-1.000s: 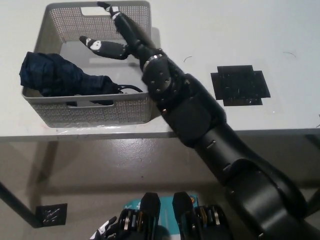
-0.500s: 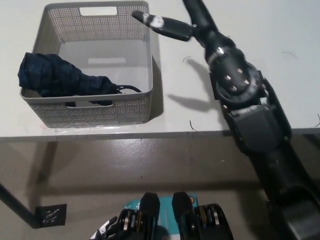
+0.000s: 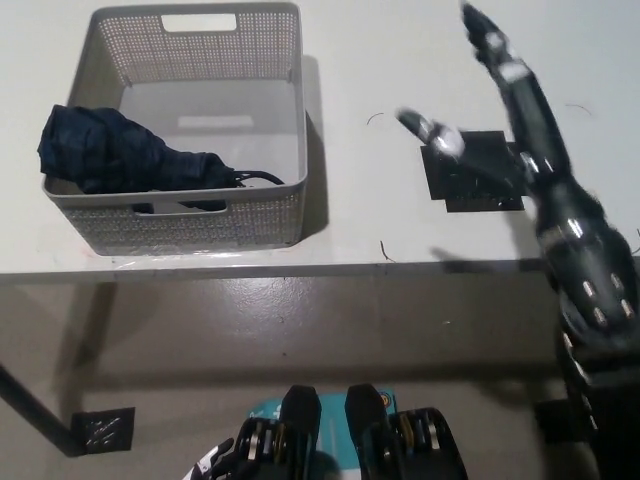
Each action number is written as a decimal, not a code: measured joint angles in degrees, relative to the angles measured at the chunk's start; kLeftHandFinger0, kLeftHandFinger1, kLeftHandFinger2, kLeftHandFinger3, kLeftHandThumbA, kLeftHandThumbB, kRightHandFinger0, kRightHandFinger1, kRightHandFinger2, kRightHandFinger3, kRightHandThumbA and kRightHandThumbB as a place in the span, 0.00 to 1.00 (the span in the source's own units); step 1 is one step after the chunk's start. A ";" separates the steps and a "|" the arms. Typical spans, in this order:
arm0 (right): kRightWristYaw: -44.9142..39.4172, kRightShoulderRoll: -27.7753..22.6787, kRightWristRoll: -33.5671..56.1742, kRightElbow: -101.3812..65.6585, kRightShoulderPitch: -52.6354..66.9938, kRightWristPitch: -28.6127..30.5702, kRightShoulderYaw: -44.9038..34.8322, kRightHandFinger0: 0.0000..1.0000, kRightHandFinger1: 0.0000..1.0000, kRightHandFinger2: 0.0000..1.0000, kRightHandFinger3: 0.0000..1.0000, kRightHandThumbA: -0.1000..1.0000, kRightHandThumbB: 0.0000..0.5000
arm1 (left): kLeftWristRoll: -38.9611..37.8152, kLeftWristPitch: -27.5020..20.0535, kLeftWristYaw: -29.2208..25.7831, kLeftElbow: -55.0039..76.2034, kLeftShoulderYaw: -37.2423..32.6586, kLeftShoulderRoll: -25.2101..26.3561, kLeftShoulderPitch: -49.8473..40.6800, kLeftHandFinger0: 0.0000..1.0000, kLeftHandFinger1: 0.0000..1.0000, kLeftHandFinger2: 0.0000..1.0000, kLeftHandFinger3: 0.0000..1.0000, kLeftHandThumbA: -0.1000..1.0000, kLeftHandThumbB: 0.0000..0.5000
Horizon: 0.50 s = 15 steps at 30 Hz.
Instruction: Use the right hand to pick up a umbrella on the right side and place it into a container on the lft side
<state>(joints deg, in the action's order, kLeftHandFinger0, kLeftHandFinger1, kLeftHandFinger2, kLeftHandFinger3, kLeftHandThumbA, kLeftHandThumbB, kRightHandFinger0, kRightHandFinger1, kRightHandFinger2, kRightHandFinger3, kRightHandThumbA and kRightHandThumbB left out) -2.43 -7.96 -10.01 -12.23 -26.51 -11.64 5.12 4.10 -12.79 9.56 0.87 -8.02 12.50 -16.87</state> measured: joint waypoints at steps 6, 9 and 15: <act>-0.32 -0.42 2.71 -11.63 20.13 1.80 0.39 1.00 1.00 1.00 1.00 1.00 0.76 | -0.20 0.00 0.00 -0.54 0.21 -0.03 0.36 1.00 1.00 1.00 1.00 1.00 0.06; -0.76 -0.40 4.22 -12.51 30.39 4.42 1.07 1.00 1.00 1.00 1.00 1.00 0.75 | -0.36 0.00 0.00 -0.60 0.46 -0.09 0.51 1.00 1.00 1.00 1.00 1.00 0.04; -1.48 -0.23 6.35 -7.57 39.03 9.76 1.65 1.00 1.00 1.00 1.00 1.00 0.72 | -0.94 -0.02 0.00 -0.70 1.03 -0.47 0.90 1.00 1.00 1.00 1.00 1.00 0.03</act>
<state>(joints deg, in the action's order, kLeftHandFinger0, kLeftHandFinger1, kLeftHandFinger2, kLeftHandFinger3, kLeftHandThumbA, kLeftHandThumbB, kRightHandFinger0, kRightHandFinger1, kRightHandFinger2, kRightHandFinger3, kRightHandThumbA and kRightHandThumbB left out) -3.91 -8.19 -3.67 -19.80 12.52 -1.87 6.77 3.16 -12.81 9.56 0.17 -6.98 12.03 -15.97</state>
